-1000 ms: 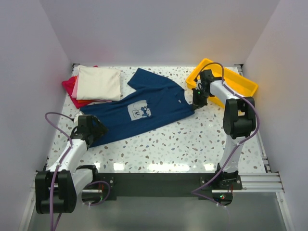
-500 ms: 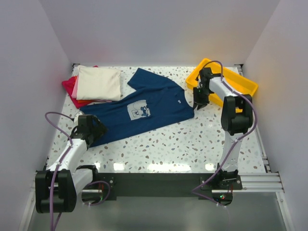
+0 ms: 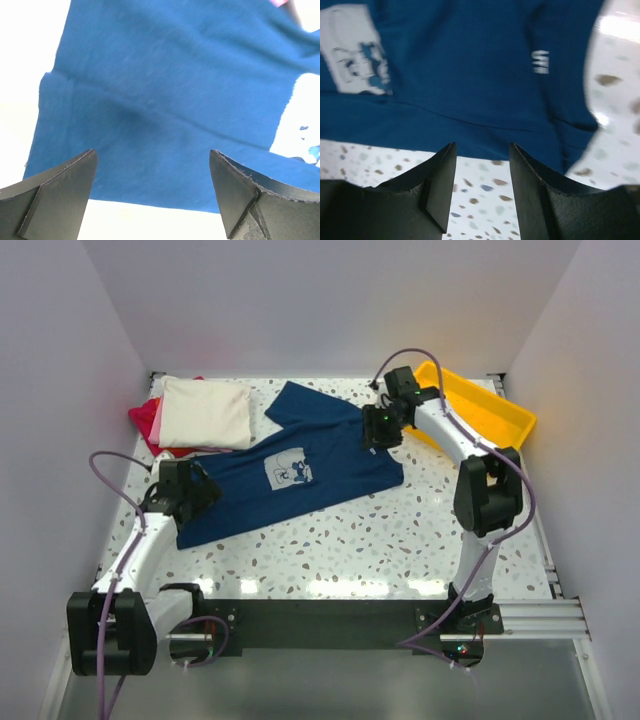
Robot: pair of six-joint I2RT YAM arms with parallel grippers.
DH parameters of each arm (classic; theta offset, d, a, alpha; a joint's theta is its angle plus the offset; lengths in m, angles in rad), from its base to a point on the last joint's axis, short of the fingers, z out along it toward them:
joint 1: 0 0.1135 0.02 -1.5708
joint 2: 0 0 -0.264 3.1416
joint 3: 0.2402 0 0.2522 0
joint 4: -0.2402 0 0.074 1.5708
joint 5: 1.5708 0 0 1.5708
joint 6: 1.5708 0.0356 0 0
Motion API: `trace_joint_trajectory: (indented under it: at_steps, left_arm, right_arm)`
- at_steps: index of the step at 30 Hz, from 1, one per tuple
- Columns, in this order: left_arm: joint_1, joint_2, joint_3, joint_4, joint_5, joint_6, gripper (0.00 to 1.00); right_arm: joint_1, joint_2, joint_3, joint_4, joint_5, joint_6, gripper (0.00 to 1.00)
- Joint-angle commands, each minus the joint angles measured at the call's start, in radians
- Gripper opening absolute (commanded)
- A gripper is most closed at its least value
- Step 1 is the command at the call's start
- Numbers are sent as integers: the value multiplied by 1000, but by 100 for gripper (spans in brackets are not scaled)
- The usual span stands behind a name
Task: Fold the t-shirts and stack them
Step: Fold the tshirt
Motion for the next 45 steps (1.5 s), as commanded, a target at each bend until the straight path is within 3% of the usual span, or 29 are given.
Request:
trace_joint_trajectory:
  at_steps: [1, 8, 13, 19, 28, 45]
  left_arm:
    - [-39, 47, 65, 51, -20, 14, 98]
    - [-90, 169, -25, 329, 75, -17, 98]
    - [-104, 193, -86, 392, 73, -12, 98]
    - [-104, 211, -100, 368, 60, 17, 98]
    - [-105, 203, -105, 188, 33, -6, 98]
    - [-117, 78, -90, -42, 101, -48, 98]
  right_arm:
    - [62, 35, 9, 146, -171, 69, 50]
    - [83, 119, -72, 338, -228, 131, 50]
    - [85, 139, -164, 387, -207, 106, 49]
    - [82, 130, -270, 363, -148, 108, 47]
    - [83, 72, -361, 87, -13, 106, 46]
    - [82, -189, -617, -126, 13, 168, 47]
